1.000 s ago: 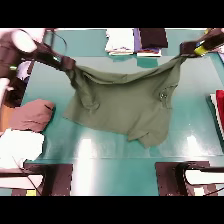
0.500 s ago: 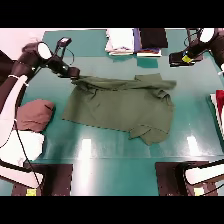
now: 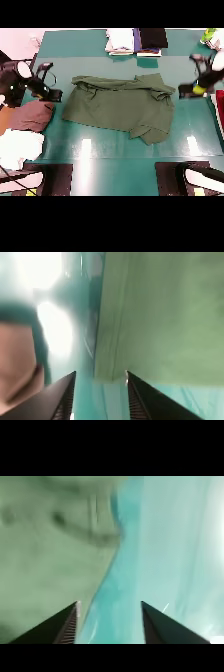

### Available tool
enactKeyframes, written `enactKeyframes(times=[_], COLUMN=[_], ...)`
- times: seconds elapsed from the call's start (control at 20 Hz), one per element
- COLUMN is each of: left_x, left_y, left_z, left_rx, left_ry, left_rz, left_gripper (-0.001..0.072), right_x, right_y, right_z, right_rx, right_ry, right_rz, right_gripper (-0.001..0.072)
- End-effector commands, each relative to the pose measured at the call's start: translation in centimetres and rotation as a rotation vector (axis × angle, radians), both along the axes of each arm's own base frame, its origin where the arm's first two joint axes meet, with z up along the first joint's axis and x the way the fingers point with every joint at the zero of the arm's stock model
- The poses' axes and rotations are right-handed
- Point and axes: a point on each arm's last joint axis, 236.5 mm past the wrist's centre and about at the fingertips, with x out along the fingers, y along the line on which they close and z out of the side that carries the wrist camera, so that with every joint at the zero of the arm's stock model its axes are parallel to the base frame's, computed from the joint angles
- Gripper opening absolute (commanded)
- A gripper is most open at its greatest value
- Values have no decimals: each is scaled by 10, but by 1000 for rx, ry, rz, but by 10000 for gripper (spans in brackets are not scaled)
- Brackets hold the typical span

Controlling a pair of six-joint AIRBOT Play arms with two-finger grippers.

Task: Fold the shirts.

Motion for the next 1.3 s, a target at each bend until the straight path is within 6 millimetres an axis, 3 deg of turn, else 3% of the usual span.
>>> enactKeyframes(times=[0.0,0.15,0.3,0.4,0.6,0.8,0.85,0.9,0.95,1.25], left_x=[-27,-25,-24,-24,-24,-24,-23,-21,-18,-31], left_y=[3,-1,-1,-1,-1,-1,0,1,1,-6], left_z=[-21,-20,-20,-20,-20,-22,-24,-26,-30,-70], left_rx=[-4,-25,-25,-25,-25,-23,-17,-16,-15,-39], left_ry=[52,43,40,40,40,45,42,39,40,186], left_rz=[20,26,26,26,24,23,22,24,26,33], left_gripper=[379,379,378,379,379,380,381,407,536,548], right_x=[-80,-117,-134,-131,-106,-94,-93,-92,-92,-90], right_y=[27,43,54,64,79,77,75,75,74,75], right_z=[-55,-90,-110,-117,-117,-111,-110,-108,-106,-100], right_rx=[162,247,280,294,279,221,205,204,205,208], right_ry=[134,202,247,252,216,199,188,179,170,146], right_rz=[-93,-201,-238,-221,-171,-100,-88,-86,-87,-85], right_gripper=[514,511,507,463,445,78,22,22,22,22])
